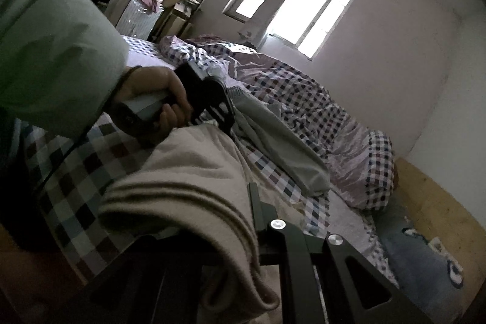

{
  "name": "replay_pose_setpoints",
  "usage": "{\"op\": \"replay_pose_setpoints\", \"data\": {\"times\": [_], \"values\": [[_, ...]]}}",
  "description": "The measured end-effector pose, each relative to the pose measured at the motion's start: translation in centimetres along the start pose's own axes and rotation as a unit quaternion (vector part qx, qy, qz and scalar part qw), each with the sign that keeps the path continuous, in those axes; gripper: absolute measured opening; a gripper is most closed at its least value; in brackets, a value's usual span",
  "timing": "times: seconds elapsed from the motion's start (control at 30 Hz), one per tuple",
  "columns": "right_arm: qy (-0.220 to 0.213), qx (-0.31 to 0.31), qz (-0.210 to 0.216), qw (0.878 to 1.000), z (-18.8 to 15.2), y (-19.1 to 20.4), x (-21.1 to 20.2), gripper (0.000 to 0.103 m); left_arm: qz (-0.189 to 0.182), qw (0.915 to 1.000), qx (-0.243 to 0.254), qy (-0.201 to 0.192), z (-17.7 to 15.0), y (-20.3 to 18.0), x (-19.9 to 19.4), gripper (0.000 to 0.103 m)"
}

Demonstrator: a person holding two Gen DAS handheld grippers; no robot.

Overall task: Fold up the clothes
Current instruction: 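Lift the beige garment off the bed with both grippers and carry it away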

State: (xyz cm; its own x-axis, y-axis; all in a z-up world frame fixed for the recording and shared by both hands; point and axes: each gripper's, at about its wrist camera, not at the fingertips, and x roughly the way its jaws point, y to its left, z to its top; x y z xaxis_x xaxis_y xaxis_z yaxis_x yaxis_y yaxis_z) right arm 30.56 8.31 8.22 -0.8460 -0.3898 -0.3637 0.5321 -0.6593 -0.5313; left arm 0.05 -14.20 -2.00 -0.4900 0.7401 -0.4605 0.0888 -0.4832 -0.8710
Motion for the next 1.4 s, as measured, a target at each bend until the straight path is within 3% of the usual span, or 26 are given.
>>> {"op": "replay_pose_setpoints", "data": {"times": [0.27, 0.57, 0.67, 0.83, 1.0, 1.13, 1.4], "values": [[-0.006, 0.028, 0.040, 0.999, 2.1, -1.4, -1.0, 0.007, -0.016, 0.9985, 0.010, -0.051, -1.1, -3.7, -6.5, 0.003], [-0.060, 0.105, 0.109, 0.987, 9.6, -4.6, -1.5, 0.007, -0.030, 0.9843, 0.004, -0.174, -0.8, -8.2, -21.7, 0.003], [-0.079, 0.125, 0.147, 0.978, 12.6, -5.1, -0.1, 0.007, -0.019, 0.9755, -0.001, -0.219, -0.8, -8.8, -27.3, 0.003], [-0.102, 0.166, 0.239, 0.951, 18.0, -5.6, 4.6, 0.007, 0.015, 0.9592, -0.026, -0.281, 0.4, -6.9, -36.3, 0.003], [-0.127, 0.160, 0.302, 0.931, 25.2, -4.0, 10.4, 0.007, 0.038, 0.9371, -0.060, -0.342, 1.8, -3.6, -45.2, 0.003], [-0.151, 0.155, 0.349, 0.912, 31.1, -1.9, 15.0, 0.007, 0.045, 0.9137, -0.078, -0.396, 3.2, -0.9, -52.1, 0.003], [-0.160, 0.132, 0.377, 0.903, 39.8, 4.8, 23.0, 0.007, 0.071, 0.8832, -0.103, -0.452, 6.9, 4.1, -61.0, 0.003]]}}
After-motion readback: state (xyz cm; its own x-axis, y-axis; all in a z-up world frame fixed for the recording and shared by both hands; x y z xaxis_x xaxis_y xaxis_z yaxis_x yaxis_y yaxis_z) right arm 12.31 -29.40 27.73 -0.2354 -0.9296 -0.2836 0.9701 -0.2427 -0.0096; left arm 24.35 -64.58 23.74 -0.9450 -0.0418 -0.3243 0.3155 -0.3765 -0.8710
